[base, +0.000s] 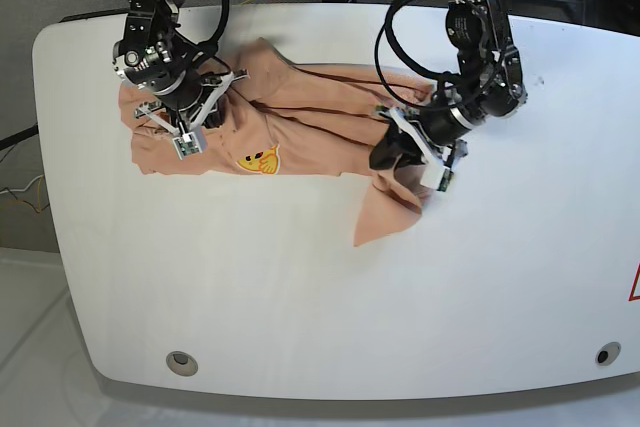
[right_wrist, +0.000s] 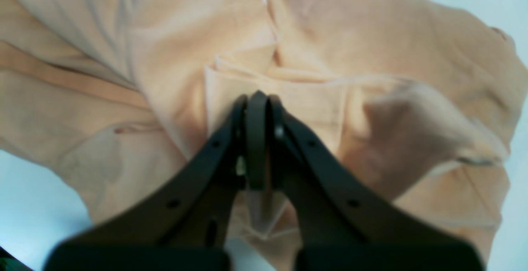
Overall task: Fold the T-shirt properly
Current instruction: 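Drag the held shirt end with the left gripper toward the right gripper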
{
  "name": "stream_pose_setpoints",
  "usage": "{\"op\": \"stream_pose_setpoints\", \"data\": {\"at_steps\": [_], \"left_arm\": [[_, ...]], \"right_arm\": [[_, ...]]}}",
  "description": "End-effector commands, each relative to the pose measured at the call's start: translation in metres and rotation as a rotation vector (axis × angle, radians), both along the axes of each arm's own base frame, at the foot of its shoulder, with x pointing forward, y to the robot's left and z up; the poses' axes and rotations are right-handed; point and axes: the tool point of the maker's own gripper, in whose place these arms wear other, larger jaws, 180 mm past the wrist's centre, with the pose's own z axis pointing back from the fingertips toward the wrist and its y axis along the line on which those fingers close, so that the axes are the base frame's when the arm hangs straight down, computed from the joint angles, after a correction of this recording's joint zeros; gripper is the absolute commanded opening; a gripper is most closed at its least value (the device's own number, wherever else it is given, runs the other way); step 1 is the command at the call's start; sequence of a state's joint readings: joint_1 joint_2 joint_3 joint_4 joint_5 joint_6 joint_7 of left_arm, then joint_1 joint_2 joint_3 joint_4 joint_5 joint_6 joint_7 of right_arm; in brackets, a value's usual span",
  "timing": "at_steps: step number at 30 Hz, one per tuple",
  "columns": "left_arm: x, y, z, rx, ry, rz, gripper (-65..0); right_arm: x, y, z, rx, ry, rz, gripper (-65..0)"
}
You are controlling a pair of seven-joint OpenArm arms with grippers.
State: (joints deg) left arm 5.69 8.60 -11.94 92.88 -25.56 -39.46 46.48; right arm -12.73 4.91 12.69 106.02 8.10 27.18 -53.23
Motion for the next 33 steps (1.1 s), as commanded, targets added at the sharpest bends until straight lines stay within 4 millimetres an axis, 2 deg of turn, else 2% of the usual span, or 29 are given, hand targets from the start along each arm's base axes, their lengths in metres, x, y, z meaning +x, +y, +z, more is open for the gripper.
{"op": "stream_pose_setpoints", "data": {"at_steps": [1, 8, 12, 23, 33], "left_arm": [[0.0, -0.022, 0.018, -0.071, -0.067, -0.03, -62.7], [-0.021, -0.058, 0.014, -0.146, -0.04, -0.046, -62.7], [-0.026, -0.07, 0.014, -0.171, -0.022, -0.03, -62.7], [-0.021, -0.07, 0.01, -0.173, 0.013, 0.028, -62.7], [-0.014, -0.07, 0.018, -0.173, -0.012, 0.025, -62.7]], "right_arm": [[0.008, -0.001, 0.011, 0.001, -0.042, 0.003, -65.0], [0.008, 0.0, 0.011, 0.004, -0.043, 0.003, -65.0], [0.008, 0.0, 0.011, 0.005, -0.043, 0.003, -65.0], [0.007, 0.0, 0.01, 0.002, -0.039, 0.006, -65.0], [0.007, 0.0, 0.009, 0.006, -0.037, 0.006, -65.0]]}}
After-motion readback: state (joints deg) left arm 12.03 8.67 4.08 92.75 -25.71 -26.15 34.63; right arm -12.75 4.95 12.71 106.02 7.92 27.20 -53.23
